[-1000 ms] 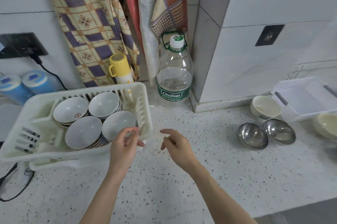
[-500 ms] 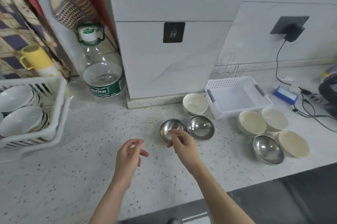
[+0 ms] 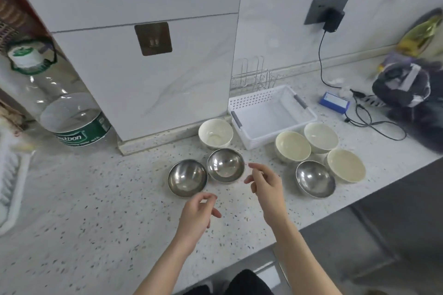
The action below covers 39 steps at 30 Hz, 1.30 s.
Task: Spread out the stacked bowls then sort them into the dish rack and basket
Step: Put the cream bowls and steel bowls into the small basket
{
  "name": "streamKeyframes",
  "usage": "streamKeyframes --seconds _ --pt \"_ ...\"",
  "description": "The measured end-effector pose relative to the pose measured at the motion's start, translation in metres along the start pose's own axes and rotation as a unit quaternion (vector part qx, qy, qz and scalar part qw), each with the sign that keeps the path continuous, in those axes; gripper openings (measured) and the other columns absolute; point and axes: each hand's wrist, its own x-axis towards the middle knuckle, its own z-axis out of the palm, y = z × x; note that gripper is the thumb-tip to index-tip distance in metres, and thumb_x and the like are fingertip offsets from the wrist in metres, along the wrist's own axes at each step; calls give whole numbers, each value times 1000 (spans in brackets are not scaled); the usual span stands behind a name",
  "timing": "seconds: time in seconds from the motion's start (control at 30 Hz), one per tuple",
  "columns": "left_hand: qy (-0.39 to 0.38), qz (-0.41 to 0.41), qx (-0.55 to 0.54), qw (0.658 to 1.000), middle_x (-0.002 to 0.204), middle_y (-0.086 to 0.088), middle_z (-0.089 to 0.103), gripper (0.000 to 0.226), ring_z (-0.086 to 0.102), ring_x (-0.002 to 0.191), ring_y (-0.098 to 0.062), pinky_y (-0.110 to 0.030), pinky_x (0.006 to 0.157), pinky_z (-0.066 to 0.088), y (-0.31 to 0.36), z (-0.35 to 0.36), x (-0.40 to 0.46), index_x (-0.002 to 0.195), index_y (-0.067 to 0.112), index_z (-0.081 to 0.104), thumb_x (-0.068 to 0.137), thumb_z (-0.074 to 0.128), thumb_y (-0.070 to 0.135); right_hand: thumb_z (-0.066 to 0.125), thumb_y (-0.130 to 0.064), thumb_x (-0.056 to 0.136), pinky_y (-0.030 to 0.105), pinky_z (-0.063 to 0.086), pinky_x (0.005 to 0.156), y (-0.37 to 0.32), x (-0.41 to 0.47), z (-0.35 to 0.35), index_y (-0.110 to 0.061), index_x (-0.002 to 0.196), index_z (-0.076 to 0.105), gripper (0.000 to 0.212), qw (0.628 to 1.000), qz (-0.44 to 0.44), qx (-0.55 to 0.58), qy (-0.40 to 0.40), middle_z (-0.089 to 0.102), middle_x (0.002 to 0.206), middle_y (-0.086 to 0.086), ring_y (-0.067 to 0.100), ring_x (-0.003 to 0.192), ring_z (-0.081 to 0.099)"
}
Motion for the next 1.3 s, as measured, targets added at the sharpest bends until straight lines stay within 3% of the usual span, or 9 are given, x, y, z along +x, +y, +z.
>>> streamKeyframes --seconds 0.27,0.5,0.6,0.73,0.83,0.9,1.07,1.23,1.3 --pt "-83 -8 54 995 79 10 76 19 48 45 -1 -21 57 45 30 102 44 108 33 59 96 53 45 50 -16 95 25 45 69 -4 60 -127 -20 106 69 22 981 13 21 194 68 71 -4 6 67 59" --pt "-20 -38 84 995 96 2 72 27 51 54 -5 -21 51 42 64 198 101 113 29 50 96 50 50 46 -19 95 35 42 78 -8 132 -253 -19 120 62 29 968 28 -100 229 68 93 0 17 91 59" --pt "4 -65 81 995 95 1 72 18 55 46 2 -17 45 40 77 226 116 93 29 55 98 50 47 46 -22 94 38 44 79 -4 160 -296 -20 131 53 38 955 76 -213 190 58 106 -1 19 95 55" --pt "53 -100 58 992 94 -9 75 14 47 43 -6 -16 34 31 82 249 130 97 21 61 93 57 34 50 -30 93 36 45 79 0 187 -327 -17 131 54 40 915 160 -369 37 59 122 5 20 96 54" --pt "78 -124 46 988 98 -22 74 15 42 46 -12 -19 35 28 81 258 135 103 13 62 91 58 22 52 -27 90 32 42 67 3 198 -336 -6 113 63 32 894 195 -400 -50 61 88 2 17 75 51" --pt "82 -140 43 986 92 -22 69 21 40 47 -13 -20 36 27 80 260 137 111 9 60 91 55 15 52 -20 88 29 42 62 6 199 -336 -3 104 64 26 893 208 -391 -81 60 78 5 17 66 51" --pt "103 -156 8 982 97 -28 70 23 39 50 -14 -21 38 23 78 259 140 114 7 59 92 52 9 51 -8 83 25 46 55 9 197 -332 -5 91 66 17 902 211 -365 -89 67 70 6 16 56 56" --pt "120 -146 0 982 72 -12 74 11 48 37 -7 -17 35 24 79 248 130 98 10 60 93 51 10 52 -5 76 23 27 52 1 190 -328 -8 66 54 10 900 183 -389 -70 67 58 3 17 47 36" --pt "119 -141 -1 983 76 -12 74 12 62 48 -7 -18 36 25 77 240 126 101 9 59 93 49 9 53 -7 75 20 25 49 -9 185 -328 -9 62 54 13 886 172 -425 -66 71 60 3 13 40 32"
